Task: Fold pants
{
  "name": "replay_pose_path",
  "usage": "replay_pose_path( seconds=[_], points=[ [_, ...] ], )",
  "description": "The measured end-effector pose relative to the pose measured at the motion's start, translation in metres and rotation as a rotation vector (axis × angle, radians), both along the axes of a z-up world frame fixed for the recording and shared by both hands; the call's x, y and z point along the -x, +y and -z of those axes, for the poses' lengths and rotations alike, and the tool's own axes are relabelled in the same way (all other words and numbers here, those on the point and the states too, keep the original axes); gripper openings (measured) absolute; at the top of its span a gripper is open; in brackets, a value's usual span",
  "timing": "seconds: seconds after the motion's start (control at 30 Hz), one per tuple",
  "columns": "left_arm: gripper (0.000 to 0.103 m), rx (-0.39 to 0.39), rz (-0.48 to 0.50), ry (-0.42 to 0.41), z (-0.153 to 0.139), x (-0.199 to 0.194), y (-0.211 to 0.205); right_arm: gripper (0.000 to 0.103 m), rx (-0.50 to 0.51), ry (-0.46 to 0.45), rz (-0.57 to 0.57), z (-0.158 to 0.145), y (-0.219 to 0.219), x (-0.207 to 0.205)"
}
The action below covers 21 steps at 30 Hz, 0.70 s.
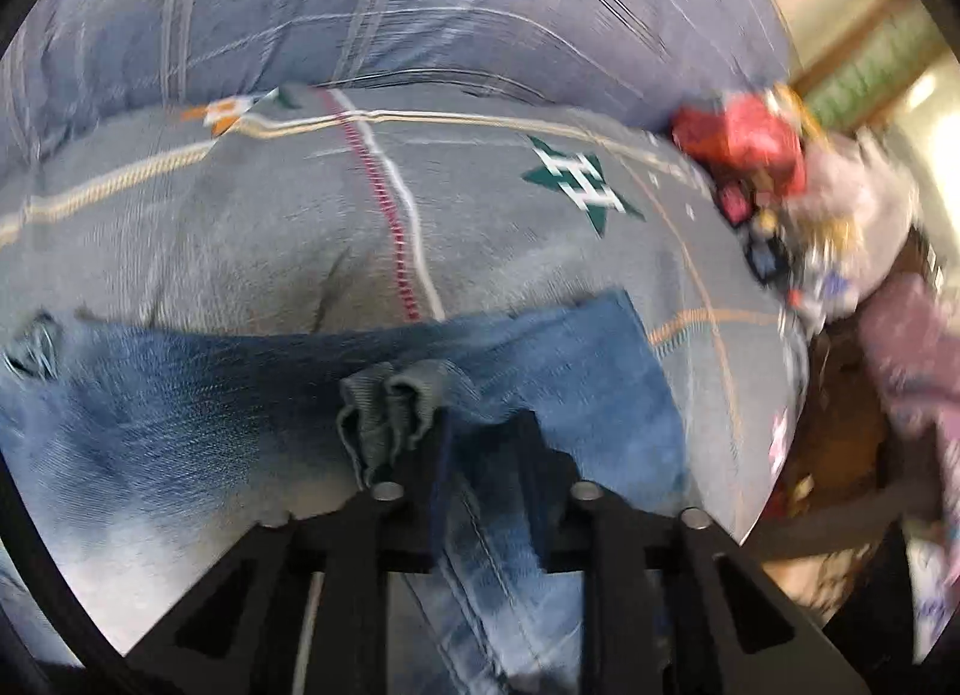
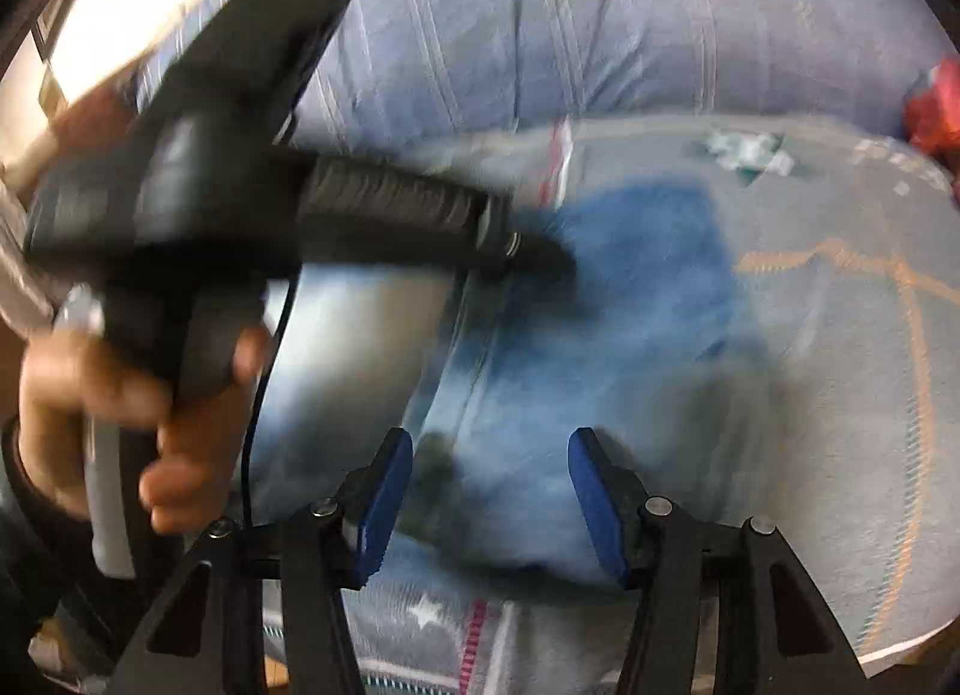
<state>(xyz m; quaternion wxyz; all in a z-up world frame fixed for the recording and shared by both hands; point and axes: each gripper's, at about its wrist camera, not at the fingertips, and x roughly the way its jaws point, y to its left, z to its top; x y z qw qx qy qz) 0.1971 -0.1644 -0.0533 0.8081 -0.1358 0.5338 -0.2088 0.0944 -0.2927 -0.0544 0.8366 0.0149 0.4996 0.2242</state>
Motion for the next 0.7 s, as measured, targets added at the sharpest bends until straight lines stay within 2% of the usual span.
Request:
replay_pose_path(
  seconds=[0.07, 0.17, 0.27, 0.3, 0.33, 0.4, 0.57, 0.7],
  points=[
    [0.020, 0.012, -0.004, 0.004, 0.001, -0.001, 0.000, 0.058, 0.034, -0.031, -0.018, 0.000, 0.004, 0.002],
    [0.021, -0.014, 0.019, -0.003, -0.003, 0.000, -0.004, 0.058, 0.032, -0.032, -0.017, 0.001, 0.004, 0.000],
    [0.021, 0.028, 0.019, 0.011, -0.009, 0.006, 0.005, 0.058, 0.040, -0.042, -0.017, 0.000, 0.006, 0.004],
    [0.023, 0.034, 0.012, 0.004, -0.015, 0.012, 0.013, 0.058, 0.034, -0.046, -0.017, -0.001, 0.005, 0.007],
    [0.032, 0.030, 0.008, -0.007, -0.016, 0.014, 0.020, 0.058, 0.023, -0.050, -0.014, -0.003, 0.004, 0.007],
    [0.048, -0.034, -0.019, -0.066, -0.025, 0.029, 0.035, 0.058, 0.013, -0.062, -0.001, -0.006, 0.001, 0.008],
    [0.049, -0.115, -0.026, -0.136, -0.032, 0.057, 0.069, 0.058, 0.052, -0.150, 0.035, -0.019, 0.006, 0.008],
    [0.050, -0.190, -0.026, -0.181, -0.031, 0.082, 0.081, 0.058, 0.055, -0.146, 0.070, -0.020, 0.006, 0.001]
  ],
)
